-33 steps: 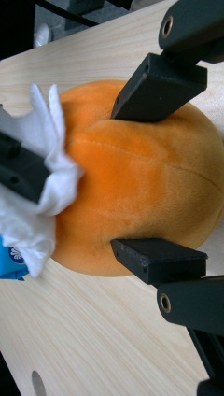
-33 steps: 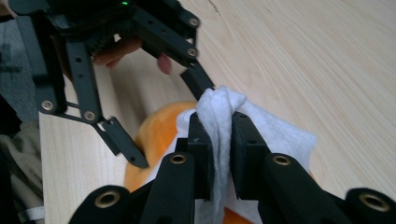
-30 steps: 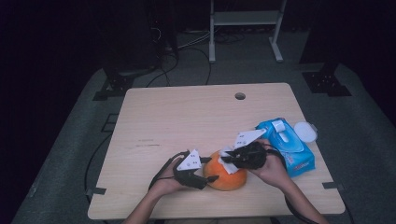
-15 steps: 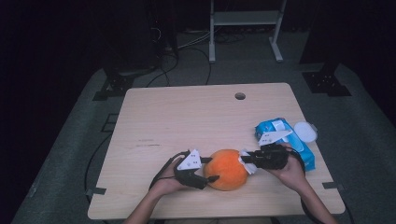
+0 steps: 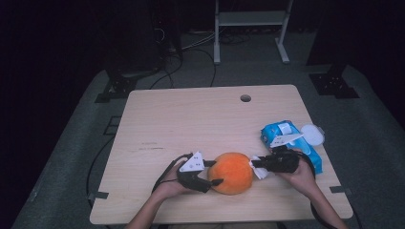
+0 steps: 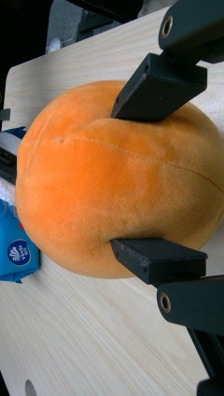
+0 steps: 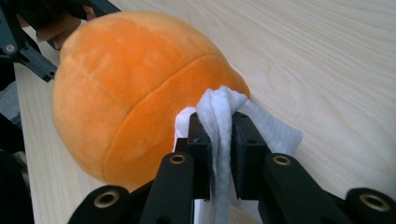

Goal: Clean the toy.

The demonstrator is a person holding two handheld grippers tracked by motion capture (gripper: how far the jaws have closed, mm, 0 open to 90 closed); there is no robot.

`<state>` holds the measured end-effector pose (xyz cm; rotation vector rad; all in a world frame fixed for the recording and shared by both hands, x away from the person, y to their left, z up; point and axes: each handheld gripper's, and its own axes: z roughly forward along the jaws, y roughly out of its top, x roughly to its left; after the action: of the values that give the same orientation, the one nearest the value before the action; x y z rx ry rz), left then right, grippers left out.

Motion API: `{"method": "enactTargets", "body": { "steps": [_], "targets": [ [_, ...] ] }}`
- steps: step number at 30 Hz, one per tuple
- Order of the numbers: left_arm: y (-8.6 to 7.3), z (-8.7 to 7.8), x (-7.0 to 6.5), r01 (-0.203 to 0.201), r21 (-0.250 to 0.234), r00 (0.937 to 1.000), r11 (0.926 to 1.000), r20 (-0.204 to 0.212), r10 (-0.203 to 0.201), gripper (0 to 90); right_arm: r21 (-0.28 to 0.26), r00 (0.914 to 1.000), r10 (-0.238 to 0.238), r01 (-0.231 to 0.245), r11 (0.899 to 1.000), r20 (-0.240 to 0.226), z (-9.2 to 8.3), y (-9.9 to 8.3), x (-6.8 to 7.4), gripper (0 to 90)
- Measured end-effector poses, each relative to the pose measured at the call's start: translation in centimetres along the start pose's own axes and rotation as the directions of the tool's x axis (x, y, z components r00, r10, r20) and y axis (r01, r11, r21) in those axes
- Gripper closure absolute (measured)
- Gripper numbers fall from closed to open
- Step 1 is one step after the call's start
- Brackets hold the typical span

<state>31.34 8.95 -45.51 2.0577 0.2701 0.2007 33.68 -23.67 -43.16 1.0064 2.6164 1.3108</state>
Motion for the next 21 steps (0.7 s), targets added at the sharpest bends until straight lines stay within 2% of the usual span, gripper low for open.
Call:
{"method": "enactTargets", "body": {
  "steps": [7, 11, 14, 16, 18, 21],
  "targets": [
    [-0.1, -0.2, 0.1, 0.008, 0.008, 0.9999, 0.9999, -0.008, -0.008, 33.7, -0.045, 0.9991, -0.016, 0.014, 0.999, -0.038, 1.3, 3.0, 0.5, 78.6],
    [-0.3, -0.2, 0.1, 0.011, -0.003, 0.9999, 0.9999, -0.002, -0.011, 33.6, -0.039, 0.9977, 0.017, -0.019, 0.999, -0.065, 1.3, 2.2, -0.2, 78.6],
    [-0.2, -0.2, 0.1, 0.008, 0.0, 1.0, 1.0, -0.002, -0.008, 33.7, -0.009, 0.9979, 0.042, -0.043, 0.999, -0.048, 0.8, 0.6, -0.6, 78.6],
    [0.0, -0.1, 0.0, -0.001, 0.003, 1.0, 1.0, -0.004, 0.001, 33.7, 0.015, 0.9986, 0.04, -0.04, 0.999, -0.035, 0.6, 0.0, -0.6, 78.6],
    [0.1, 0.0, -0.1, -0.009, 0.009, 0.9999, 0.9999, -0.01, 0.009, 33.7, 0.013, 0.9993, 0.026, -0.025, 1.0, -0.026, 0.3, 0.3, -0.3, 78.7],
    [0.1, 0.0, -0.1, -0.008, 0.009, 0.9999, 0.9999, -0.01, 0.008, 33.7, -0.027, 0.999, -0.014, 0.013, 1.0, -0.043, 0.1, 1.8, 0.7, 78.7]
  ]
}}
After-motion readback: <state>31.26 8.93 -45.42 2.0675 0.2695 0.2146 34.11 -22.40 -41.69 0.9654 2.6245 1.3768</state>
